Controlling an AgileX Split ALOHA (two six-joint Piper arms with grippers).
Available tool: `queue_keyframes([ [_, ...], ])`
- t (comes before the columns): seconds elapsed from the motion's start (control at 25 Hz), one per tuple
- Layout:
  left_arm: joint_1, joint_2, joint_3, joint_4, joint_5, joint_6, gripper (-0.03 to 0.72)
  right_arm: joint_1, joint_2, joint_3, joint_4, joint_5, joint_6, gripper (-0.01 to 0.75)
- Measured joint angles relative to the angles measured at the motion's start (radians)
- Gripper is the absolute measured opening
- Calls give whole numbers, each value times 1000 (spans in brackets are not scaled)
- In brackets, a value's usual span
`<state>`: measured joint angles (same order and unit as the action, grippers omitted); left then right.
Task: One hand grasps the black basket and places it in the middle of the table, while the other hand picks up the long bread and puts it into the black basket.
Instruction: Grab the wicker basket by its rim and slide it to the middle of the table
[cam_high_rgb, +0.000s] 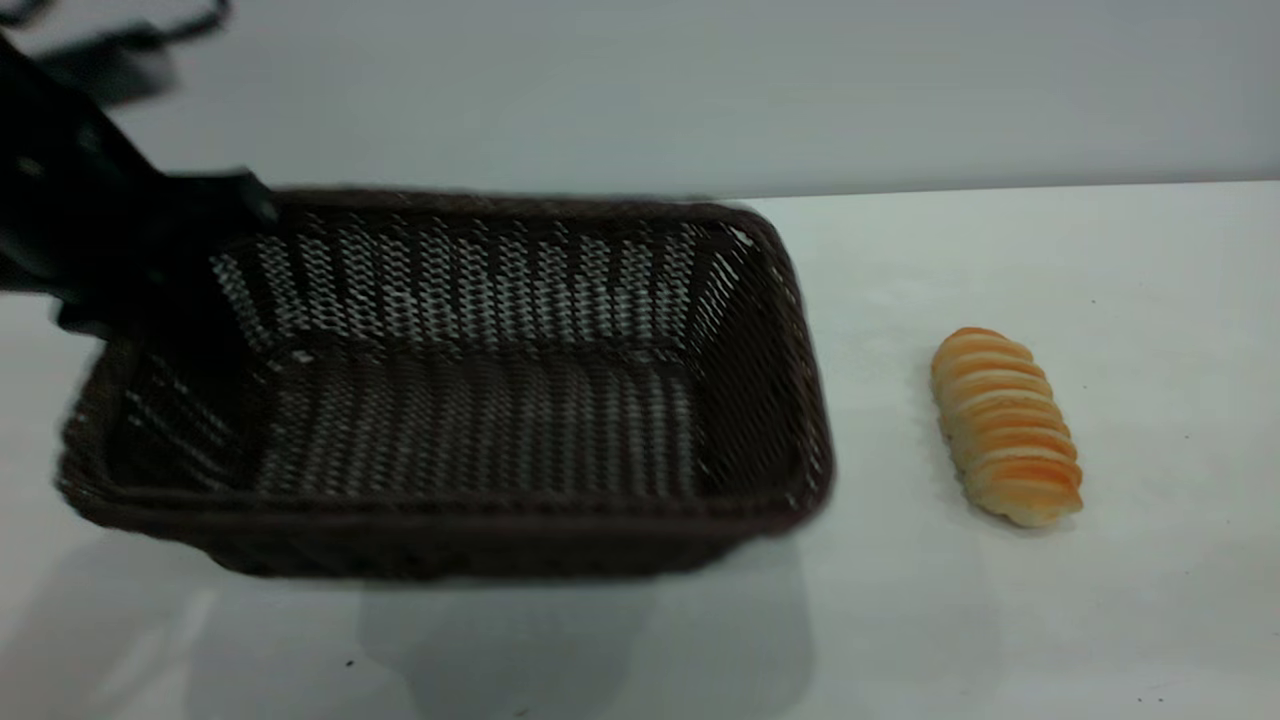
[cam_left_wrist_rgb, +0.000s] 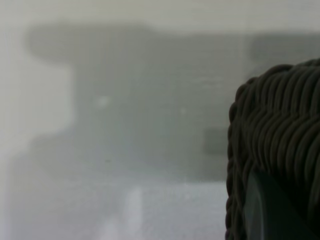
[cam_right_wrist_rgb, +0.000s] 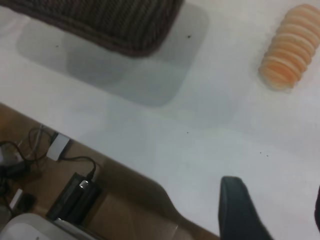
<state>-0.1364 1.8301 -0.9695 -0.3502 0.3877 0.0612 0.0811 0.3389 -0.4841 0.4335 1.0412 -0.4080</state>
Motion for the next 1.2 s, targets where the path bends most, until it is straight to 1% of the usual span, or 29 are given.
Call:
queue_keyframes([
  [0.12,-36,81,-52,-17,5,25,135,0,0,0,0,0,0,358],
  [0.24,-55,150,-104,-22,4,29,135,0,0,0,0,4,0,358],
  [0.4,-56,215,-146,-24,-8,29,135,0,0,0,0,7,0,358],
  [0.88,-56,270,-154,-31,-17,27,143,0,0,0,0,7,0,358],
  [0.92,-56,270,-154,-31,-15,27,165,0,0,0,0,7,0,358],
  [1.0,-56,270,-154,-31,-1,27,252,0,0,0,0,7,0,358],
  [1.12,-56,270,-154,-32,20,26,441,0,0,0,0,7,0,358],
  [1.2,-56,270,-154,-32,35,26,535,0,0,0,0,7,0,357],
])
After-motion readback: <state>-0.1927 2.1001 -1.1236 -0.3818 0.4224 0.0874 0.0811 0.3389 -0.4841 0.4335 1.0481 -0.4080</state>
